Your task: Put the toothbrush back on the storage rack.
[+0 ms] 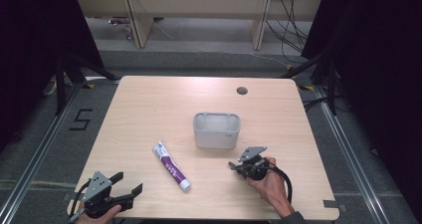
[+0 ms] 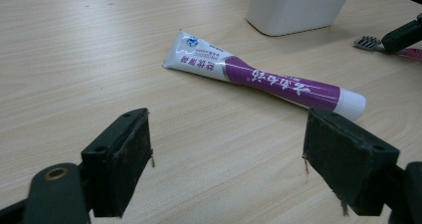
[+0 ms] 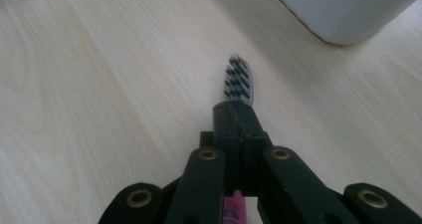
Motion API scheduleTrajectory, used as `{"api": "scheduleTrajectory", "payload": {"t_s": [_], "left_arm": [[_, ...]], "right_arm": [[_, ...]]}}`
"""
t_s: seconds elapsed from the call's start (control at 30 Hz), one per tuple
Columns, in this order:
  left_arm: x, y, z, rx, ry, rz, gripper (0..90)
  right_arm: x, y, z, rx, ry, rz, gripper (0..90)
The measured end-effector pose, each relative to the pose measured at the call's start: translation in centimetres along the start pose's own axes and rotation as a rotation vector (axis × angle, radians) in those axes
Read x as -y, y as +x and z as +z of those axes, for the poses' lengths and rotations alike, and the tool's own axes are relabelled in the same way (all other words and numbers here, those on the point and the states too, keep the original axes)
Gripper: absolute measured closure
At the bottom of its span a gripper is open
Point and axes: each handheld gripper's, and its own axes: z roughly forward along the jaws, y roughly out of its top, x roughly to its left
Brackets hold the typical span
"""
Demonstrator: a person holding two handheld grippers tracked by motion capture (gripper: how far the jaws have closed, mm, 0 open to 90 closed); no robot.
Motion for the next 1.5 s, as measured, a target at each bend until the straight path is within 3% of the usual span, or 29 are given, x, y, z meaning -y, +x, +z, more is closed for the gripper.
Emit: {"api": "scheduleTrajectory", "payload": {"t_s": [0.17,0.33,0.43,0.53,0.6,0.67,0.73,0.77,0.8,0.83,1.07,1.17,1.33,1.37,1.43,1.5], "left_arm": [[0.0,-0.2,-0.2,-0.016,0.014,-0.014,18.3],[0.0,-0.1,-0.2,-0.018,0.015,-0.014,18.3],[0.0,-0.1,-0.2,-0.018,0.016,-0.013,18.3],[0.0,-0.1,-0.1,-0.011,0.012,-0.004,18.4],[0.0,-0.2,-0.2,-0.017,0.016,-0.012,18.3],[0.0,0.0,0.0,0.003,0.000,0.005,18.3],[0.0,-0.2,-0.2,-0.016,0.016,-0.012,18.4],[-0.1,0.0,-0.1,-0.001,0.004,0.007,18.4],[0.0,0.0,-0.1,-0.001,0.004,0.001,18.3],[0.0,0.0,-0.1,-0.003,0.005,0.000,18.4],[0.0,-0.2,-0.2,-0.015,0.018,-0.010,18.4],[0.0,-0.2,-0.2,-0.015,0.020,-0.008,18.4],[0.0,-0.2,-0.2,-0.015,0.021,-0.008,18.5],[0.0,-0.2,-0.2,-0.016,0.021,-0.009,18.5],[-0.1,-0.1,-0.1,0.000,0.008,0.010,18.5],[0.0,-0.3,-0.2,-0.017,0.022,-0.012,18.5]], "right_arm": [[0.1,-0.5,0.0,0.006,0.024,0.007,90.0],[0.4,-1.1,-0.2,0.026,0.022,0.039,90.0],[0.7,-1.8,-0.4,0.025,0.007,0.028,90.0],[1.0,-2.2,-0.7,0.039,-0.005,0.079,90.0],[1.2,-2.8,-0.8,0.038,0.006,0.066,90.0],[1.3,-3.0,-0.9,0.054,0.015,0.104,90.0],[1.5,-3.4,-1.0,0.050,0.015,0.110,90.0],[1.6,-3.6,-0.9,0.067,-0.009,0.105,90.0],[1.7,-3.7,-1.2,0.055,0.015,0.135,90.0],[1.8,-3.8,-1.1,0.060,0.001,0.153,90.0],[2.7,-5.1,-1.8,0.077,0.008,0.202,90.0],[3.1,-5.7,-2.2,0.103,0.005,0.187,90.0],[3.9,-6.4,-2.7,0.109,0.013,0.249,90.0],[4.1,-6.9,-3.0,0.113,0.029,0.216,90.0],[4.4,-7.3,-3.2,0.115,0.026,0.218,90.0],[4.7,-7.4,-3.4,0.124,0.026,0.236,90.0]]}}
